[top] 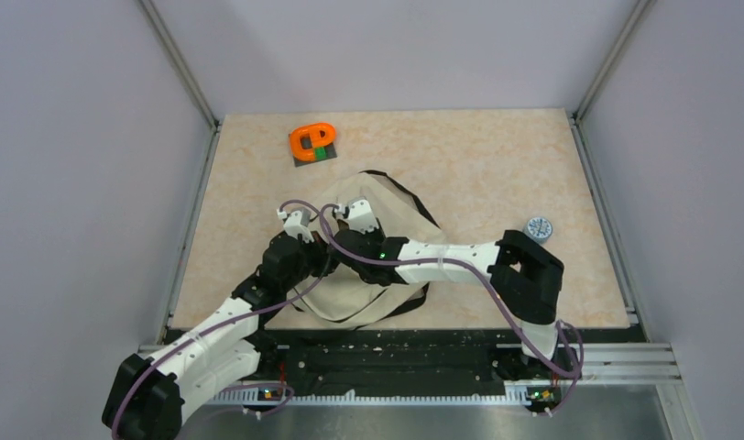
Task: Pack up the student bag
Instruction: Place the stationery in the student bag, then pick up the stationery from the center of the board.
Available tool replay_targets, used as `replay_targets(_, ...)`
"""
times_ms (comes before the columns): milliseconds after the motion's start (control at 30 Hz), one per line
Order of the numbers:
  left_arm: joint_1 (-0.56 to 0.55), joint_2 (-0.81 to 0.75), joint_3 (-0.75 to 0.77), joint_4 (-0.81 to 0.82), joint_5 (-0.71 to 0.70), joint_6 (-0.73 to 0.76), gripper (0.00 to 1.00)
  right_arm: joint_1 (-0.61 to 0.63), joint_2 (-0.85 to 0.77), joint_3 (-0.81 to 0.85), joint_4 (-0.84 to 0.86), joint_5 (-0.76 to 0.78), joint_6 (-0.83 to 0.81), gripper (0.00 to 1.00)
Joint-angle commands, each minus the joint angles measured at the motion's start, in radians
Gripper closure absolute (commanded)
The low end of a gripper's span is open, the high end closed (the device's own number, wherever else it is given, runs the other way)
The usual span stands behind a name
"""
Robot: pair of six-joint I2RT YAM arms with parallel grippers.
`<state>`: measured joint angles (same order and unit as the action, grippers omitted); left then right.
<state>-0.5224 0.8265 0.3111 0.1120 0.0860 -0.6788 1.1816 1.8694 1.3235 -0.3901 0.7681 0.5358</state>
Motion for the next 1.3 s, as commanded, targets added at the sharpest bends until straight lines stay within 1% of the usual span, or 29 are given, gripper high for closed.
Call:
replay_targets(0, 0.000, -0.019, 0.012, 0.029, 0.020, -0.001, 1.00, -0.005, 0.002, 0.027, -0.010, 0.066, -0.040, 0.66)
replay_targets(200, 0.000, -0.012, 0.014, 0.029, 0.020, -0.001, 1.00, -0.005, -0.069, -0.025, 0.117, -0.070, -0.139, 0.66)
replay_targets(300, -0.001, -0.009, 0.017, 0.028, 0.019, 0.002, 1.00, -0.001, -0.129, -0.069, 0.175, -0.158, -0.199, 0.64)
replay_targets(500, 0.000, -0.001, 0.022, 0.026, 0.010, 0.006, 1.00, 0.002, -0.344, -0.211, 0.281, -0.355, -0.248, 0.56)
replay_targets(600, 0.000, 0.000, 0.023, 0.024, 0.001, 0.010, 1.00, 0.000, -0.449, -0.260, 0.238, -0.375, -0.251, 0.54)
replay_targets(733, 0.000, 0.002, 0.032, 0.003, -0.008, 0.027, 1.00, -0.030, -0.567, -0.305, 0.091, -0.317, -0.204, 0.52)
replay_targets(833, 0.001, -0.002, 0.033, -0.012, -0.025, 0.033, 1.00, -0.106, -0.646, -0.360, -0.040, -0.292, -0.111, 0.50)
replay_targets(933, 0.000, -0.006, 0.031, -0.009, -0.028, 0.028, 1.00, -0.252, -0.716, -0.434, -0.181, -0.290, -0.008, 0.46)
replay_targets(1000, 0.000, -0.007, 0.031, -0.001, -0.021, 0.023, 1.00, -0.362, -0.783, -0.507, -0.219, -0.328, 0.023, 0.43)
replay_targets(1033, -0.001, -0.007, 0.031, 0.001, -0.019, 0.021, 1.00, -0.418, -0.817, -0.545, -0.227, -0.352, 0.034, 0.40)
replay_targets(1133, 0.000, 0.001, 0.033, 0.005, -0.019, 0.020, 1.00, -0.545, -0.933, -0.638, -0.257, -0.390, 0.082, 0.23)
replay_targets(1200, 0.000, 0.005, 0.034, 0.006, -0.019, 0.020, 1.00, -0.586, -1.009, -0.685, -0.281, -0.383, 0.128, 0.15)
replay_targets(1267, 0.000, 0.010, 0.033, 0.011, -0.017, 0.020, 1.00, -0.602, -1.075, -0.725, -0.284, -0.374, 0.173, 0.11)
